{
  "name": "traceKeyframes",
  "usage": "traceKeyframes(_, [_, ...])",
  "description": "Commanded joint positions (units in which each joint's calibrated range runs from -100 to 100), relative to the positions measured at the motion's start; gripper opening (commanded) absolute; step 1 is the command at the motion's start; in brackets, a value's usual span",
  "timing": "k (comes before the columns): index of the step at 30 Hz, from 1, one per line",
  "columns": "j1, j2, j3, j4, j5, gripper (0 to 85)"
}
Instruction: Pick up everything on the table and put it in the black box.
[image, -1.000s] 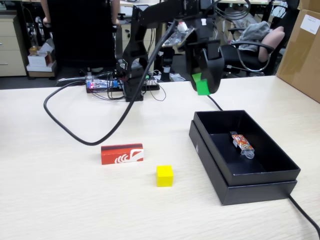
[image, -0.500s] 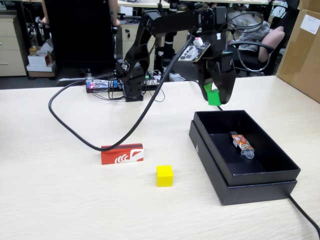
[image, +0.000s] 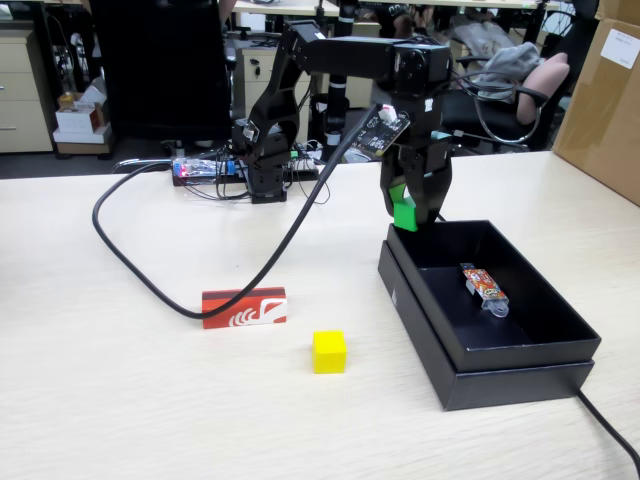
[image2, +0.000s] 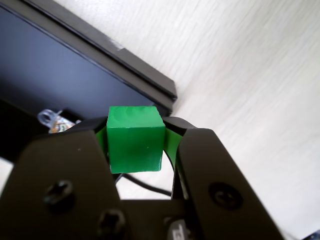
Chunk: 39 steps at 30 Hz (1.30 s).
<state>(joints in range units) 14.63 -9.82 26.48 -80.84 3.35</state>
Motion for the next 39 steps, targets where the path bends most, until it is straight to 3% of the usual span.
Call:
traceKeyframes(1, [0.05, -1.37, 1.44, 2.96, -0.15, 8.0])
traceKeyframes(11, [-0.24, 1.50, 0.81, 8.66, -0.54, 8.2])
traceKeyframes(17, [-0.24, 2.76, -0.37, 8.83, -1.03, 39.0])
traceKeyframes(18, [-0.29, 2.76, -0.46, 8.83, -1.07, 40.4])
traceKeyframes(28, [-2.54, -4.24, 3.98, 8.40, -1.90, 40.4])
traceKeyframes(31, [-6.98, -17.21, 2.35, 7.36, -3.27, 40.4])
traceKeyframes(39, [-14.75, -23.98, -3.18, 7.36, -6.79, 40.4])
